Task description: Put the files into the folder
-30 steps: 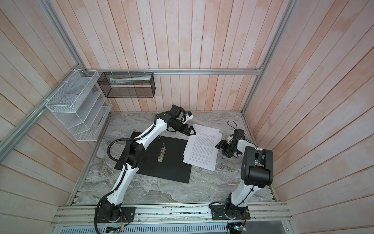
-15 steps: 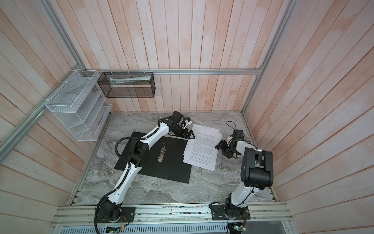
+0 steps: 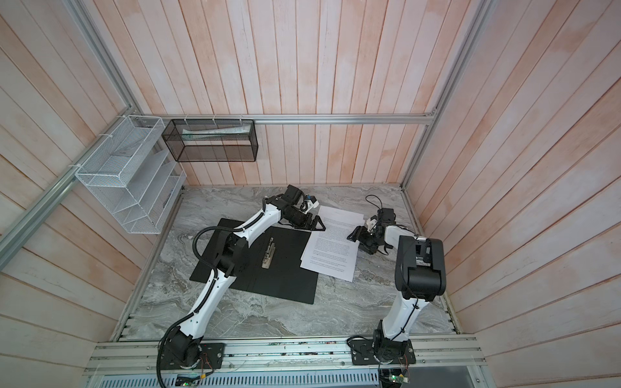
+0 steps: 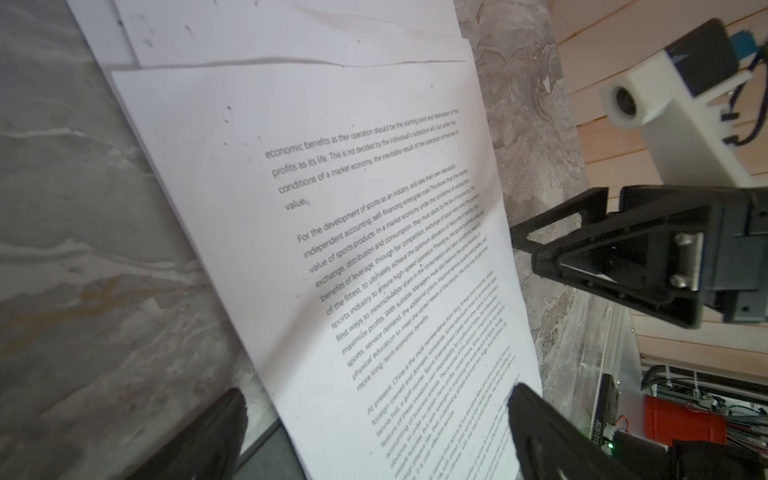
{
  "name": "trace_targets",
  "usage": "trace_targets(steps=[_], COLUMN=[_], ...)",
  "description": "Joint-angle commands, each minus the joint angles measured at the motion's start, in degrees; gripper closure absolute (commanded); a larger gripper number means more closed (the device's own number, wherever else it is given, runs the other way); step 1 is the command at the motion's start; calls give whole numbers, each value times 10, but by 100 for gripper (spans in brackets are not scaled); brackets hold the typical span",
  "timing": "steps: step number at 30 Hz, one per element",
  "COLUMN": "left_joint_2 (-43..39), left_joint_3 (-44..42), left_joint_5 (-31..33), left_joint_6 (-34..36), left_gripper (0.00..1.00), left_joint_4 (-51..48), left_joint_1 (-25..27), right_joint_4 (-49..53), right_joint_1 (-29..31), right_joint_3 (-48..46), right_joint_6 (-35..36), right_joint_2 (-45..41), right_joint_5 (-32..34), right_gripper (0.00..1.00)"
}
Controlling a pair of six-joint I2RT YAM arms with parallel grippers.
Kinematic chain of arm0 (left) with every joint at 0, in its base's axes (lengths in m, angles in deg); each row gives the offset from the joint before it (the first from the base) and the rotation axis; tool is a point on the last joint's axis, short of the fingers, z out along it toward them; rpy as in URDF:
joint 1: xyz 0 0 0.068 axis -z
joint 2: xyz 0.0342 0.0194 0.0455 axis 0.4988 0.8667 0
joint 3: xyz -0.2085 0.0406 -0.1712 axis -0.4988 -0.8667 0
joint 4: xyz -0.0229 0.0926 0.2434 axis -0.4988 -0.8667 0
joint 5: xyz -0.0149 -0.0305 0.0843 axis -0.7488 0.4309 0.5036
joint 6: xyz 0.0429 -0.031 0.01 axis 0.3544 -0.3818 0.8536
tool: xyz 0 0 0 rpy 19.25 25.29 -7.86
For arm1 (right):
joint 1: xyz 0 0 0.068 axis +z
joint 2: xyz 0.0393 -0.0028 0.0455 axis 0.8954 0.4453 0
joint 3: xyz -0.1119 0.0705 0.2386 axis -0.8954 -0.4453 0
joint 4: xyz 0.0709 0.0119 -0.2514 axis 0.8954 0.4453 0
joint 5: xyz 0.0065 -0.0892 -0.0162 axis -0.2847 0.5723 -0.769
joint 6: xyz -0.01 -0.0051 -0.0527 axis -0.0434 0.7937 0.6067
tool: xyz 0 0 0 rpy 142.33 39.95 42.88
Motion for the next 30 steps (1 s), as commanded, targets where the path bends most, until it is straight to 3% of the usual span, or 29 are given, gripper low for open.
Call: trace_targets(steps=[1,15,23,30], left_joint_2=[21,-66,-148,-215], left_joint_3=[8,-62,-94,-195], left_joint_5=[-31,-115,-99,-70], left_joint_6=[-19,-65,-70,-74], left_gripper=[0,0,2,2], left_joint_4=[-3,6,7,-4], left_joint_1=[-1,-1,-1,-4], right_joint_4=[46,46,64,88], right_joint_1=[12,14,21,60], right_joint_3=[-20,-18,-34,-36], right_joint_6=[8,6,6,6], right_joint_2=[41,23,-29,-61], right_joint_5=[-9,-42,-46,-40], right_gripper=[30,31,32,32])
